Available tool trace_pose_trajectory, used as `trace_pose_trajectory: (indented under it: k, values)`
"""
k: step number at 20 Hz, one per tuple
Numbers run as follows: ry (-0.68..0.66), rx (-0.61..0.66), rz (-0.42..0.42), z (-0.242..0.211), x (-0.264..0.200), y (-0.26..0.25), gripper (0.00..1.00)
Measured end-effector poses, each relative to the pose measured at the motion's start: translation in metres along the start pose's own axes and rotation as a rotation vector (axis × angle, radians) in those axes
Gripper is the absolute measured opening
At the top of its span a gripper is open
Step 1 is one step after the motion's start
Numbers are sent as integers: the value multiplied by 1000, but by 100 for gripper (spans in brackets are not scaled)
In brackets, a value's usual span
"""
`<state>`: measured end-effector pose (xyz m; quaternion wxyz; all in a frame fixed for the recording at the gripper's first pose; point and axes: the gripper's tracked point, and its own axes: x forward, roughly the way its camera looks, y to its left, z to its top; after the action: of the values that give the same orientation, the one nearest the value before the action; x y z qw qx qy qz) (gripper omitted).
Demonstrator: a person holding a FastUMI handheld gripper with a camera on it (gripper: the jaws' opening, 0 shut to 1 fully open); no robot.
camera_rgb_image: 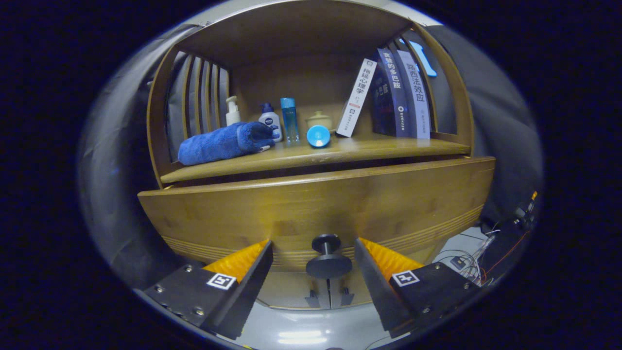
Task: Pull open the drawer, take out the items inside it, and place them on the countertop above the cabinet.
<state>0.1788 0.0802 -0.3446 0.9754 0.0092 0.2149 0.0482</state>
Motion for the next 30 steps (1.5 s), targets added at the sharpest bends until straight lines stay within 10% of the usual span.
trace_pose_trajectory:
  k: [22,30]
  values:
    - [67,-71,-18,22,27,-1,100]
    - [-27,-34,-41,84,-60,-18,100]
